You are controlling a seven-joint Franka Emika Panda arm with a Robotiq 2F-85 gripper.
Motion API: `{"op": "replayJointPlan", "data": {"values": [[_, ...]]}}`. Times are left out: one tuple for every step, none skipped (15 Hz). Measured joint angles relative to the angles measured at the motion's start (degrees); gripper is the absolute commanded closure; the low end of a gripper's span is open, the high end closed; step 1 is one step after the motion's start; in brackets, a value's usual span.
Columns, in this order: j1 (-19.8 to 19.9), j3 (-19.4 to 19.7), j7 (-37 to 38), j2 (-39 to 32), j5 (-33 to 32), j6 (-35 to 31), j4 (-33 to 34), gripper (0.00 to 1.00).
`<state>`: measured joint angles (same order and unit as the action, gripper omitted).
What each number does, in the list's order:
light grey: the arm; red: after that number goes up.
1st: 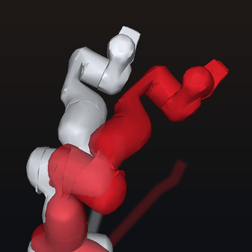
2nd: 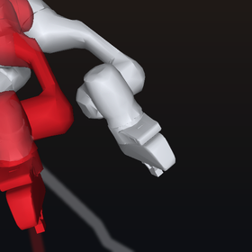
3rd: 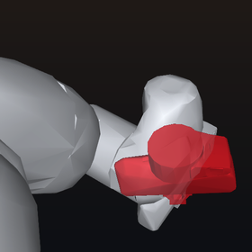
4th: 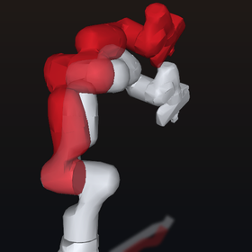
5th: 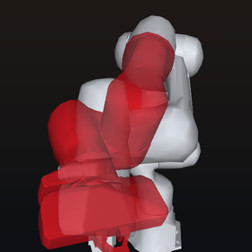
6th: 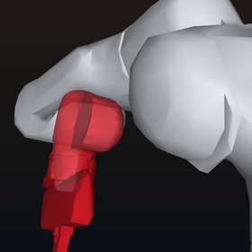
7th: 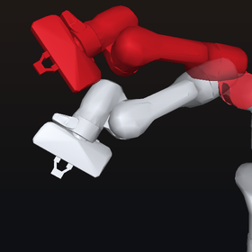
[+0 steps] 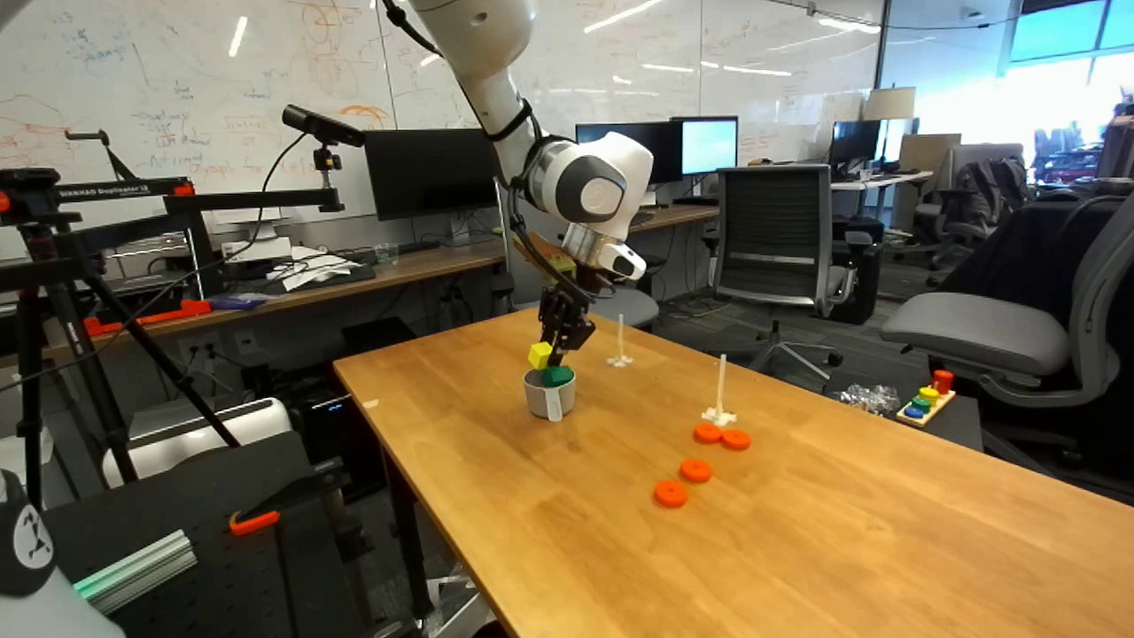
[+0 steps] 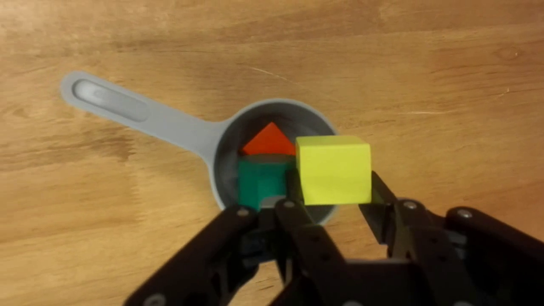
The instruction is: Put the orange, green and yellow blocks in the gray pot respectively
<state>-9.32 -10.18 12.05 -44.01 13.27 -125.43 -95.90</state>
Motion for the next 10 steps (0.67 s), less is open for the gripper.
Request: {"op": "replayJointPlan", "data": {"values": [[0.2, 0.1, 0.0, 0.4, 0.0, 0.0, -0.5, 0.31], [0.3, 0.2, 0.0, 0.8, 0.0, 0.0, -1.0, 0.22], [0.4, 0.2, 0.0, 1.1, 0.0, 0.0, -1.3, 0.15], [0.5, 0.3, 0.0, 1.4, 0.0, 0.0, -1.6, 0.05], [0.5, 0.3, 0.0, 1.6, 0.0, 0.0, -1.8, 0.01], [0.5, 0.4, 0.0, 1.9, 0.0, 0.0, -2.1, 0.0], [0.5, 0.4, 0.0, 2.2, 0.0, 0.0, -2.3, 0.0], [0.5, 0.4, 0.0, 2.4, 0.0, 0.0, -2.5, 0.0], [0.5, 0.4, 0.0, 2.5, 0.0, 0.0, -2.6, 0.0], [0.5, 0.4, 0.0, 2.5, 0.0, 0.0, -2.5, 0.0]]}}
